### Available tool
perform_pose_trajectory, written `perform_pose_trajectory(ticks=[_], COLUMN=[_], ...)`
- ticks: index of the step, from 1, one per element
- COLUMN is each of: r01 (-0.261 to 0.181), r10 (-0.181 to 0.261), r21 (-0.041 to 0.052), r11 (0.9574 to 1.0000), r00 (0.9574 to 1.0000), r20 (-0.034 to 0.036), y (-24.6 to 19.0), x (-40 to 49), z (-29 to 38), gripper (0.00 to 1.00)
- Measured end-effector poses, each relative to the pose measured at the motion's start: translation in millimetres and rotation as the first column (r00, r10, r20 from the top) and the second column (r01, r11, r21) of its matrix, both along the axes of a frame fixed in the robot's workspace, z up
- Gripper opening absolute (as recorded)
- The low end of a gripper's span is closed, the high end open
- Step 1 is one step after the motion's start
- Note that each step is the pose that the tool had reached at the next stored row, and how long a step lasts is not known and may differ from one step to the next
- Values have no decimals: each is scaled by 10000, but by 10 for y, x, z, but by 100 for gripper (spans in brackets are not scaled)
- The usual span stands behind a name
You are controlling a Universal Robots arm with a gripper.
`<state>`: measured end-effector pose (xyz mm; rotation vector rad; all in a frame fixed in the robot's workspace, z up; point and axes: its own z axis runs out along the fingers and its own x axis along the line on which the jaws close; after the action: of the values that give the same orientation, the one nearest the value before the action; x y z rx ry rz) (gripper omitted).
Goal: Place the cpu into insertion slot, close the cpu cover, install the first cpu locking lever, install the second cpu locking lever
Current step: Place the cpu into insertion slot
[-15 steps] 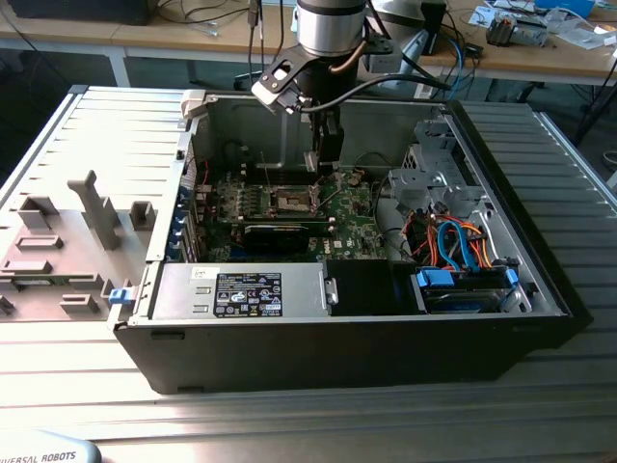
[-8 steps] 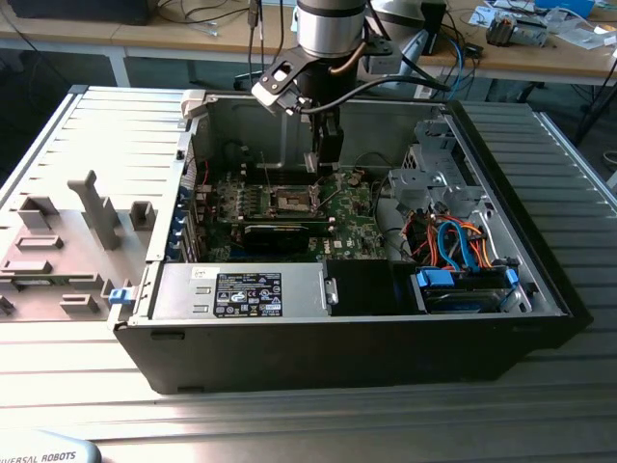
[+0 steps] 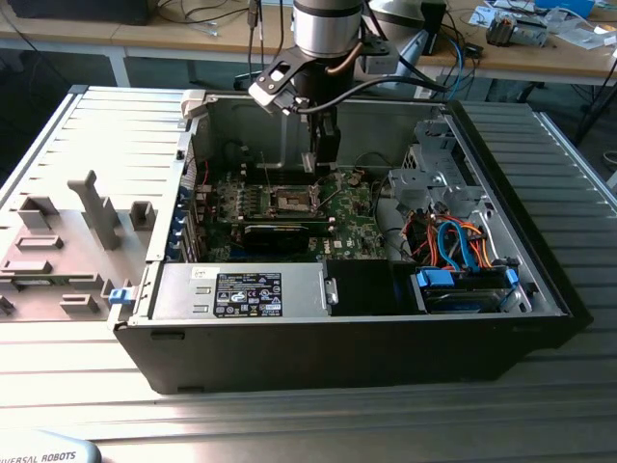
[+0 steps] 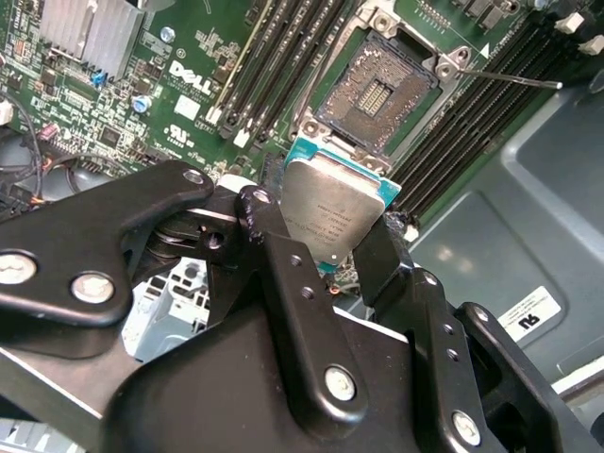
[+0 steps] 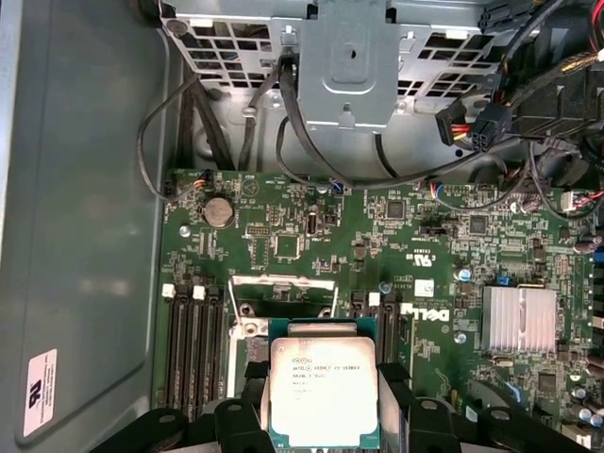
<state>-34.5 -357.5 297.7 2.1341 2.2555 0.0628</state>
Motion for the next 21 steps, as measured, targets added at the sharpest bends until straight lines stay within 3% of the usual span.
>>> perform_pose_trajectory(ticks=[3, 5, 21], r01=[-1, 1, 0], r10=[1, -1, 0], r21=[-1, -1, -2], r11=[10000, 10000, 10000], r00=[10000, 10000, 10000], r20=[0, 0, -1], y=[1, 5, 27], x=[-7, -27, -43], z=[-1, -52, -67], gripper=[54, 54, 54])
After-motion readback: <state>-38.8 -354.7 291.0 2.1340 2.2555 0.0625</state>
